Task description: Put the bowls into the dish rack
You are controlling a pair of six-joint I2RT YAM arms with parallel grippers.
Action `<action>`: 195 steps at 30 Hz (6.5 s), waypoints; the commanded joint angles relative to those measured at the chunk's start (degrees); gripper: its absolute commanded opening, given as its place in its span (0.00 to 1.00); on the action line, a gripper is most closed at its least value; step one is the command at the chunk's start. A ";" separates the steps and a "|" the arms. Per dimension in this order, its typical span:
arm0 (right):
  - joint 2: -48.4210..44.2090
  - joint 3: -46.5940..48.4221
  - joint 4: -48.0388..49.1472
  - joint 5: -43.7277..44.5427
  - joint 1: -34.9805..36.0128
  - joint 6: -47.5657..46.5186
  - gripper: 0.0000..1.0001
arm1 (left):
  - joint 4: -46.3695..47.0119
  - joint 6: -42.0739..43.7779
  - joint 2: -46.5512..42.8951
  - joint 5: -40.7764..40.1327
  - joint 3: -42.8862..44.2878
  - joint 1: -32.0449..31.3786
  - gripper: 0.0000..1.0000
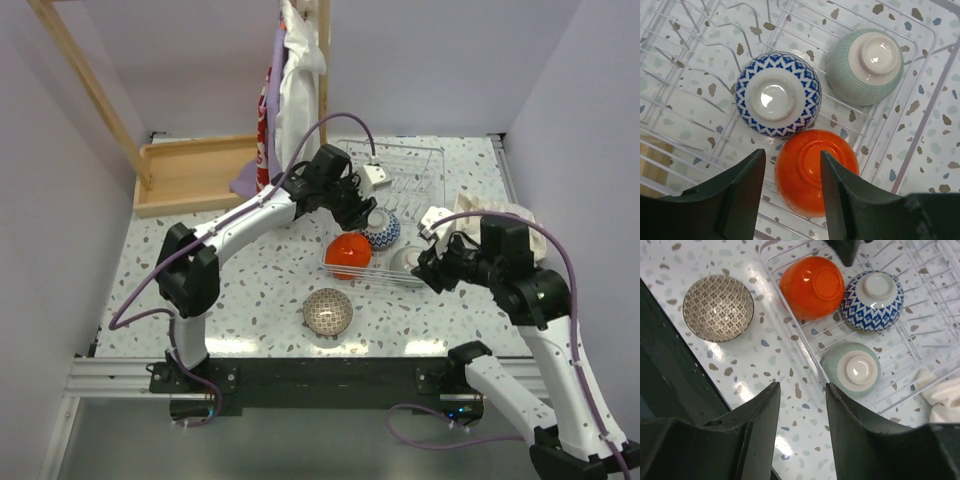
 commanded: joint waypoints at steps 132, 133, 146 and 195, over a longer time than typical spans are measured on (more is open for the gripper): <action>64.66 13.75 -34.35 -50.55 -23.52 -34.63 0.00 | 11.28 16.93 -10.29 -9.35 -8.05 -4.87 0.00; 64.93 13.84 -34.43 -50.20 -23.52 -34.90 0.00 | 8.65 18.33 -10.29 -7.68 -8.23 -4.87 0.00; 66.34 14.89 -33.91 -46.07 -25.54 -35.25 0.01 | 2.39 25.73 -7.56 5.34 -12.01 -5.40 0.00; 47.89 15.51 3.69 -27.17 -26.86 -9.87 0.50 | 21.28 11.23 11.16 5.35 -0.76 -11.99 0.00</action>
